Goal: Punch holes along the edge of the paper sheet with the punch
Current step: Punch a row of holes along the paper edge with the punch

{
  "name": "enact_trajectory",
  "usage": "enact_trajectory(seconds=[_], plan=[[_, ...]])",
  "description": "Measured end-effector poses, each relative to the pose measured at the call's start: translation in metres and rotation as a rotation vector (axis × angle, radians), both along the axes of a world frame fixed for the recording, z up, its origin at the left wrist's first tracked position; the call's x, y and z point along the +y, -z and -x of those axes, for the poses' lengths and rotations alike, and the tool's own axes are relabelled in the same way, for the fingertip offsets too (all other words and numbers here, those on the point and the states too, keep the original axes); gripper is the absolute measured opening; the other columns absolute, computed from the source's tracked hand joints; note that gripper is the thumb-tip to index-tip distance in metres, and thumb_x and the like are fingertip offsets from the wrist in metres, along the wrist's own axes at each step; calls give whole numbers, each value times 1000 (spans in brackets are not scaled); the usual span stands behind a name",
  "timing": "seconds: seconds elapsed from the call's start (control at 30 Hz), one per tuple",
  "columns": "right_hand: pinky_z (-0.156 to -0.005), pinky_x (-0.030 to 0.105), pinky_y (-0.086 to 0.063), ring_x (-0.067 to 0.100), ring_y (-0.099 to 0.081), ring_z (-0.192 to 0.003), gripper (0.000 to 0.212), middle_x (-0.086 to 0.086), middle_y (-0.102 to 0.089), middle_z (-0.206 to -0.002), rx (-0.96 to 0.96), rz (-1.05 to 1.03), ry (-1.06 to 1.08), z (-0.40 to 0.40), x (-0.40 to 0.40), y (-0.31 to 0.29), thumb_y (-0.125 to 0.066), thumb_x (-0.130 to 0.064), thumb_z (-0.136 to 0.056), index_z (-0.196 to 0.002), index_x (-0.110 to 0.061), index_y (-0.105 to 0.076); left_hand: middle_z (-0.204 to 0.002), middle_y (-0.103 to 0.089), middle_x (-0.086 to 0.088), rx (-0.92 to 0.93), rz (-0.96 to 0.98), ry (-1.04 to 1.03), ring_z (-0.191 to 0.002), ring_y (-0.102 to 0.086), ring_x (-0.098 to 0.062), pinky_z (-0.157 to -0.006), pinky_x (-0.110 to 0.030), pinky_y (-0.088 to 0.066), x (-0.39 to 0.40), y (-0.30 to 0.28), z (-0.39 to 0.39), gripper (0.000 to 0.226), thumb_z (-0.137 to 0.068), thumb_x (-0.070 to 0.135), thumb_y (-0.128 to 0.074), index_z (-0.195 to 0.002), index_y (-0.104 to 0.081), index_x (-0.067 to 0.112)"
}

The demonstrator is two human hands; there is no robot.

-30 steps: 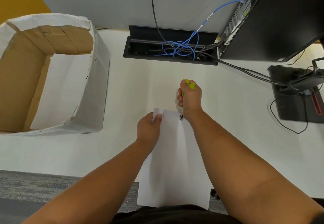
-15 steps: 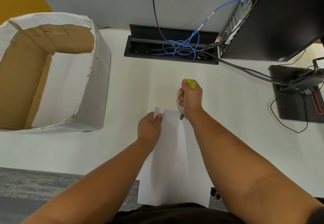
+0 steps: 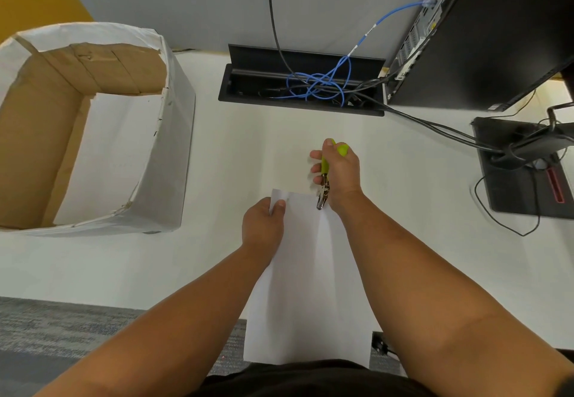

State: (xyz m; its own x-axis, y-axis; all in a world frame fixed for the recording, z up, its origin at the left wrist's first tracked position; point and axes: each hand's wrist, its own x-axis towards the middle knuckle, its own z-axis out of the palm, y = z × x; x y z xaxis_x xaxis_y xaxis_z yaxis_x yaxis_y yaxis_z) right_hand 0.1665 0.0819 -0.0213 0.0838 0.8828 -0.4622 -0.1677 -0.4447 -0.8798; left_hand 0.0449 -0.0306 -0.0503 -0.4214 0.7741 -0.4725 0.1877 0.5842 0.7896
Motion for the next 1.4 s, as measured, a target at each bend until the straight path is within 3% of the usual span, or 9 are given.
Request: enact_trajectory(seconds=[0.13, 0.3, 0.47, 0.67, 0.83, 0.97, 1.13, 1.3, 1.4], plan=[[-52, 29, -50, 18, -61, -68, 20, 16, -71, -108, 41, 17, -11, -4, 1, 1, -56, -32, -98, -96, -13, -62, -81, -70, -7, -2, -15, -14, -81, -67, -27, -82, -47, -57, 0, -1, -1, 34, -97, 37, -50, -83, -66, 10], [-77, 48, -56, 27, -69, -90, 14, 14, -67, -105, 167, 24, 3, -9, 0, 2, -60, -25, -97, -98, -12, -63, -82, -69, -6, -6, -43, -27, -81, -66, -26, -80, -41, -57, -1, -2, -2, 32, -98, 35, -50, -86, -66, 11], [-78, 47, -54, 33, -69, -103, 22, 13, -68, -106, 204, 60, 64, -13, 2, 3, -60, -21, -95, -109, -4, -62, -78, -66, -12, 2, -78, -25, -69, -59, -21, -70, -34, -52, -2, -1, -2, 34, -98, 35, -49, -80, -62, 8], [-76, 46, -52, 38, -67, -107, 10, 11, -68, -103, 189, 40, 20, -14, 4, -1, -59, -11, -93, -101, -7, -64, -66, -50, -5, -22, -90, -48, -62, -45, -17, -62, -30, -41, -3, 1, -1, 38, -97, 33, -51, -70, -50, 5], [-90, 55, -52, 35, -67, -108, 8, 15, -67, -122, 191, 12, -72, -11, 2, -4, -59, -7, -93, -93, -9, -67, -68, -52, -6, -10, -86, -47, -63, -46, -18, -63, -30, -43, -1, 4, 1, 40, -97, 34, -51, -76, -52, 0], [-95, 53, -51, 31, -66, -112, 6, 15, -64, -128, 170, -29, -235, -10, 1, -7, -61, -2, -91, -90, -6, -66, -69, -59, -1, 24, -81, -11, -65, -54, -17, -67, -30, -49, 2, 2, 2, 34, -98, 33, -49, -71, -56, 14], [-94, 49, -52, 26, -61, -121, 9, 12, -62, -131, 170, -33, -137, -5, 5, -8, -66, 1, -86, -90, -7, -69, -64, -49, -2, 12, -77, -57, -61, -44, -17, -62, -27, -40, 5, 1, 1, 36, -98, 31, -51, -67, -47, 12], [-77, 43, -50, 29, -65, -94, 14, 12, -69, -110, 202, 24, 85, -7, 6, -7, -66, 1, -83, -80, -12, -70, -67, -40, -6, -18, -83, -124, -62, -36, -18, -61, -30, -34, 3, 3, -3, 37, -95, 32, -51, -71, -44, 6], [-80, 44, -50, 32, -66, -105, 11, 9, -68, -111, 261, 19, 46, -8, 4, -8, -68, 0, -84, -88, -9, -70, -68, -38, -7, -14, -84, -133, -63, -34, -19, -61, -31, -32, 1, 3, -3, 35, -96, 31, -51, -69, -40, 12]])
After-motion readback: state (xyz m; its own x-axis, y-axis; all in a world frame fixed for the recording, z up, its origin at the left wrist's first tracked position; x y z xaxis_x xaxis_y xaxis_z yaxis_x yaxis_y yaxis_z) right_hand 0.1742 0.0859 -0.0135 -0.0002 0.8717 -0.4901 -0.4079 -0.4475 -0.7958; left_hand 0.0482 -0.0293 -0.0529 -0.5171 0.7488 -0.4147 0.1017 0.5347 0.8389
